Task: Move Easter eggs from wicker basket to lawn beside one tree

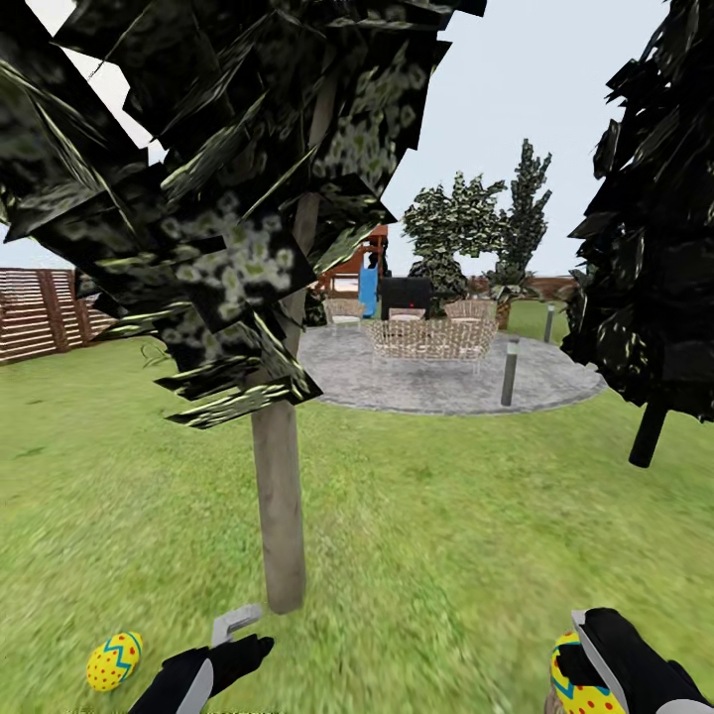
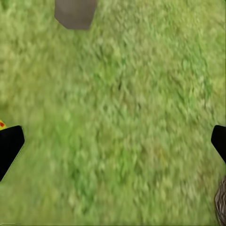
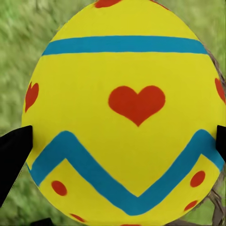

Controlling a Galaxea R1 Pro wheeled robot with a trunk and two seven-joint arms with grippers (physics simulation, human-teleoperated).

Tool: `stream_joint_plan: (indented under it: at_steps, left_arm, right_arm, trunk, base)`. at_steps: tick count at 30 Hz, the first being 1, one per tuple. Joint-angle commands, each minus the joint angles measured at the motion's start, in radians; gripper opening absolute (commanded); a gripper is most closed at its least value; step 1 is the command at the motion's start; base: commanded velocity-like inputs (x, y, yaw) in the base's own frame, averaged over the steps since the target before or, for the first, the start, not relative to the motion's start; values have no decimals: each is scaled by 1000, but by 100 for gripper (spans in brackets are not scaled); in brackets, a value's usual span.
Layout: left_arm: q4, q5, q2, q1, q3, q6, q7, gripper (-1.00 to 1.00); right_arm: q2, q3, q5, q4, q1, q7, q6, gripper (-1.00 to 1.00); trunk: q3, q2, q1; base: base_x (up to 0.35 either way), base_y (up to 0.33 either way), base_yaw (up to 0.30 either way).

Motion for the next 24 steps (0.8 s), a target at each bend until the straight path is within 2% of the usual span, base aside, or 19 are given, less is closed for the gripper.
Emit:
stream_joint_plan:
  at_steps: [1,14,24]
  left_arm:
    - [-1,4,-2,-1,7,8,-4,100]
    - [-1,4,-2,-1,7,7,-4,100]
    - [-1,4,-1,-1,7,6,-4,100]
  right_arm:
    - [0,0,-1,-2,0,-2,5,-100]
    - [0,0,-2,-2,0,-2,6,-100]
    - [0,0,-1,-2,0,-2,5,-100]
  trunk:
    - [2,7,-4]
    - [44,98,-54]
    - [78,168,-92]
  base:
    - [0,0,282]
    - [-1,0,283]
    - [-242,166,278]
